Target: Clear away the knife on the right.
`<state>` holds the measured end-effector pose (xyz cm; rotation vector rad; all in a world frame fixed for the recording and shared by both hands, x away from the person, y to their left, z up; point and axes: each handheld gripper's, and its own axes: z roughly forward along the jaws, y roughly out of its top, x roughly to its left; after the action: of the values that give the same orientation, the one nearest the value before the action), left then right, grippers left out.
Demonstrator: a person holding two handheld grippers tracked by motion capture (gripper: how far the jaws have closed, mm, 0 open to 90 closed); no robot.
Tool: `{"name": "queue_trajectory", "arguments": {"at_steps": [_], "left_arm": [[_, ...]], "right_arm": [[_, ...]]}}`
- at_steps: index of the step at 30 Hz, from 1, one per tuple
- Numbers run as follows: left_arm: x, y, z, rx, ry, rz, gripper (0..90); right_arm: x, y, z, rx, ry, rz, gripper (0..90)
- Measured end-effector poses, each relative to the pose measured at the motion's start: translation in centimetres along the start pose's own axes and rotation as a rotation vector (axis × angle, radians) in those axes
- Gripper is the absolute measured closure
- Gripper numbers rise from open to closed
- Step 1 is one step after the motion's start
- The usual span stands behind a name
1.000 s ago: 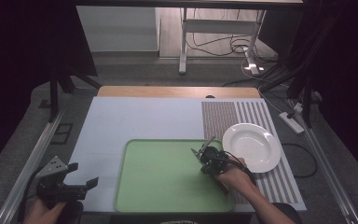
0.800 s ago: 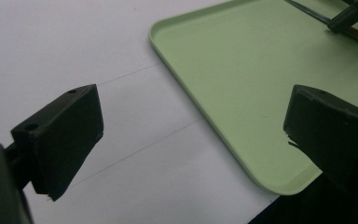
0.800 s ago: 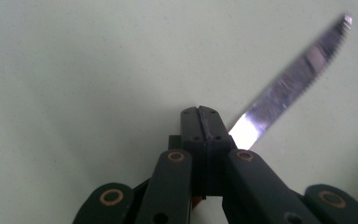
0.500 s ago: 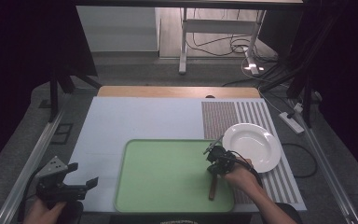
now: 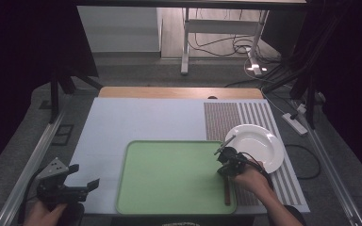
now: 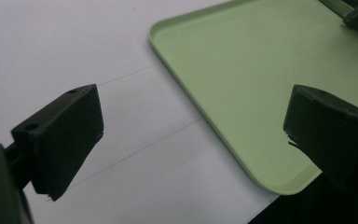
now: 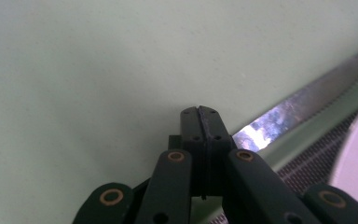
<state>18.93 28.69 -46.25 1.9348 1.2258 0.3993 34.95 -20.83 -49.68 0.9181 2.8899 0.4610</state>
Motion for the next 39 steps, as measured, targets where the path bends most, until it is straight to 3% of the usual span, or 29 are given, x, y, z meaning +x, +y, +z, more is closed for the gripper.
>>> {"name": "queue_trajectory", "arguments": {"at_steps": [5,14,32,39], "left_arm": [[0.0,0.0,0.0,0.001,0.001,0.003,4.8],[0.0,0.0,0.0,0.003,-0.002,-0.002,4.8],[0.0,0.0,0.0,-0.002,-0.007,-0.005,5.0],[0.1,0.0,0.0,-0.001,-0.008,-0.007,5.0]], "right_arm": [[-0.7,-0.2,-0.1,-0.005,0.004,0.021,89.8],[-0.4,0.1,-0.3,-0.027,0.008,0.034,87.7],[0.7,0.9,-1.4,-0.132,-0.008,0.038,60.6],[0.7,0.8,-2.4,-0.189,0.019,0.064,50.5]]}}
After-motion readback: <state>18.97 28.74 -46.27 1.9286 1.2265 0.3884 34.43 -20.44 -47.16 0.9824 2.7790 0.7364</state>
